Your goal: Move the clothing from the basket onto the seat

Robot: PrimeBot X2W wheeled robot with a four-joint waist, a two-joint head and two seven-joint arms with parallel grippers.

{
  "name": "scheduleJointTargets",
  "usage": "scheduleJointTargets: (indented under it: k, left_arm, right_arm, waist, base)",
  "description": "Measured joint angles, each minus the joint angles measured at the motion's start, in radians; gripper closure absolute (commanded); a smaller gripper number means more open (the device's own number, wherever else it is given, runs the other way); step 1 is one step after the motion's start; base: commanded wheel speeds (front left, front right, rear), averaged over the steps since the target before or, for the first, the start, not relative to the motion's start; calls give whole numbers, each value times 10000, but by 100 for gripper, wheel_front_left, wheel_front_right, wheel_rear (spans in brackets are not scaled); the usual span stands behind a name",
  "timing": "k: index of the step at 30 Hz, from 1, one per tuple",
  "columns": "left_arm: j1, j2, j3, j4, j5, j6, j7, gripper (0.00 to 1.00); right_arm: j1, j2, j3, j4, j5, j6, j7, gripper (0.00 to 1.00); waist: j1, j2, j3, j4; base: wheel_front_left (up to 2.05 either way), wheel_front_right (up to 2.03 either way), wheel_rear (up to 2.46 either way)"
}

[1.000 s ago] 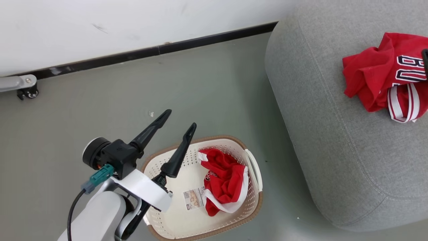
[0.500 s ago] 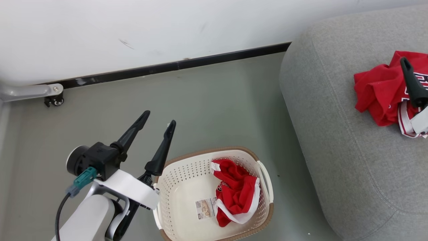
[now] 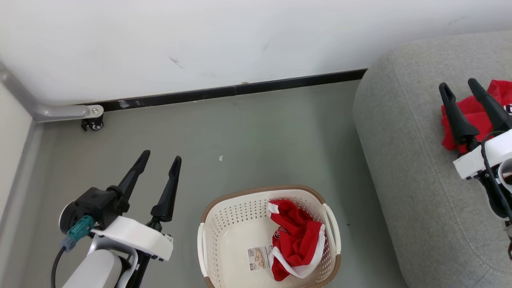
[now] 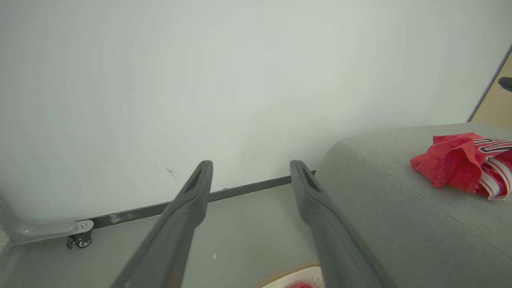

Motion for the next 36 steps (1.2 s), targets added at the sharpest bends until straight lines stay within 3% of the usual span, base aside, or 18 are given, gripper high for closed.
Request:
scheduleJointTargets:
  k: [24, 28, 36]
  left_arm:
    - [1224, -174, 844, 232, -61, 397, -201, 0]
    - [1517, -318, 1108, 228, -104, 602, -213, 0]
    - [1815, -347, 1277, -10, 31, 600, -215, 0]
  right_arm:
    - [3271, 2197, -2082, -2637, -1306, 0, -15, 0]
    - [3847, 2573, -2075, -2842, -1396, 0, -15, 0]
    - [4510, 2842, -2044, -3310, -1935, 0, -15, 0]
  waist:
    - [-1, 0, -712, 933]
    - [-1, 0, -832, 1003]
    - [-1, 0, -988, 1062]
  base:
    - [0, 0, 0]
    - [0, 0, 0]
    - [0, 0, 0]
